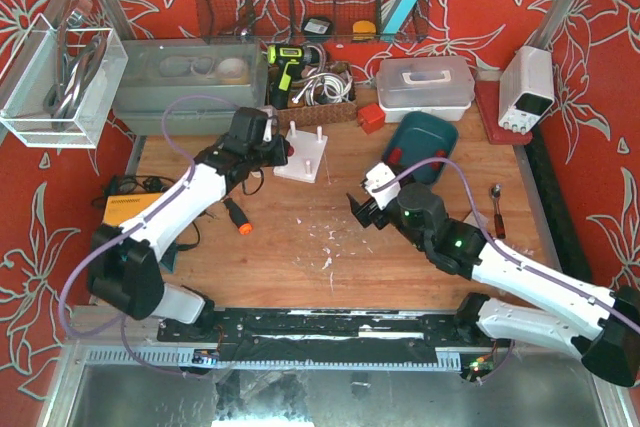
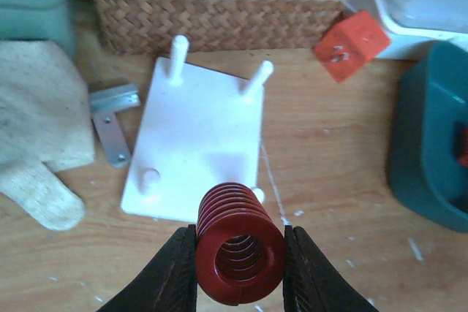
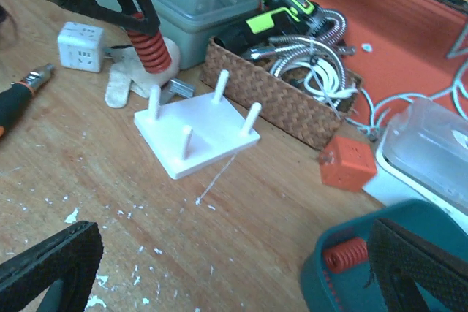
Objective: Install the large spring
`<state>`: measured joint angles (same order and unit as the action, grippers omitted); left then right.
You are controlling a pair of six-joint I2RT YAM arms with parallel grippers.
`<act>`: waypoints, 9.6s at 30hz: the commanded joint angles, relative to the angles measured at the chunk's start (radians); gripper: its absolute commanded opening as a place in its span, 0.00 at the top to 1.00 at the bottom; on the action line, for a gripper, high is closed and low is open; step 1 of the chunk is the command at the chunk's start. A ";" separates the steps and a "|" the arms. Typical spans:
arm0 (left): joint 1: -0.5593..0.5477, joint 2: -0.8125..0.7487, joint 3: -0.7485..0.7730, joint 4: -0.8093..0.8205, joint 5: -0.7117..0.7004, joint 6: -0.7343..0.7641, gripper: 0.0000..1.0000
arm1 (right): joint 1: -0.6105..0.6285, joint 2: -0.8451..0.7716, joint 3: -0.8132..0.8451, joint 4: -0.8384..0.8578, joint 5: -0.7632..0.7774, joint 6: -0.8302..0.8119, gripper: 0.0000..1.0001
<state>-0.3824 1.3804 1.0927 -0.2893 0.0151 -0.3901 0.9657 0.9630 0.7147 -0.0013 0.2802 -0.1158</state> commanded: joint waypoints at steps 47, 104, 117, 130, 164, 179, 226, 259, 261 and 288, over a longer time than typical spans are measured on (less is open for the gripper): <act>0.068 0.377 0.225 -0.108 -0.123 0.120 0.62 | -0.040 -0.082 -0.088 0.004 0.086 0.060 0.01; -0.282 -0.082 -0.571 0.668 -0.094 0.135 0.00 | -0.650 0.990 0.551 -0.192 -0.327 0.661 0.61; -0.282 -0.048 -0.537 0.629 -0.081 0.137 0.00 | -0.648 1.096 0.623 -0.324 -0.187 0.645 0.58; -0.282 -0.112 -0.569 0.642 -0.140 0.125 0.00 | -0.649 0.922 0.506 -0.197 -0.178 0.476 0.93; -0.277 -0.414 -0.512 0.427 0.126 -0.163 0.17 | -0.178 0.013 -0.197 0.321 -0.350 0.124 1.00; -0.279 -0.326 -0.434 0.432 0.390 -0.167 0.39 | -0.063 0.086 -0.347 0.654 -0.372 -0.009 1.00; -0.282 -0.205 -0.407 0.472 0.539 -0.214 0.87 | 0.025 0.112 -0.324 0.635 -0.329 -0.085 0.98; -0.111 -0.040 -0.158 0.334 -0.132 0.027 1.00 | -0.002 -0.063 -0.247 0.168 0.256 0.261 0.01; -0.088 -0.002 -0.155 0.364 -0.157 0.033 1.00 | -0.002 -0.052 -0.253 0.177 0.258 0.269 0.01; 0.067 0.501 0.221 0.495 -0.197 0.136 0.99 | -0.005 0.039 -0.254 0.223 0.243 0.240 0.01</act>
<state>-0.3309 1.8641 1.2583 0.1600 -0.1715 -0.2745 0.9661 0.9939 0.4614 0.1951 0.5079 0.1265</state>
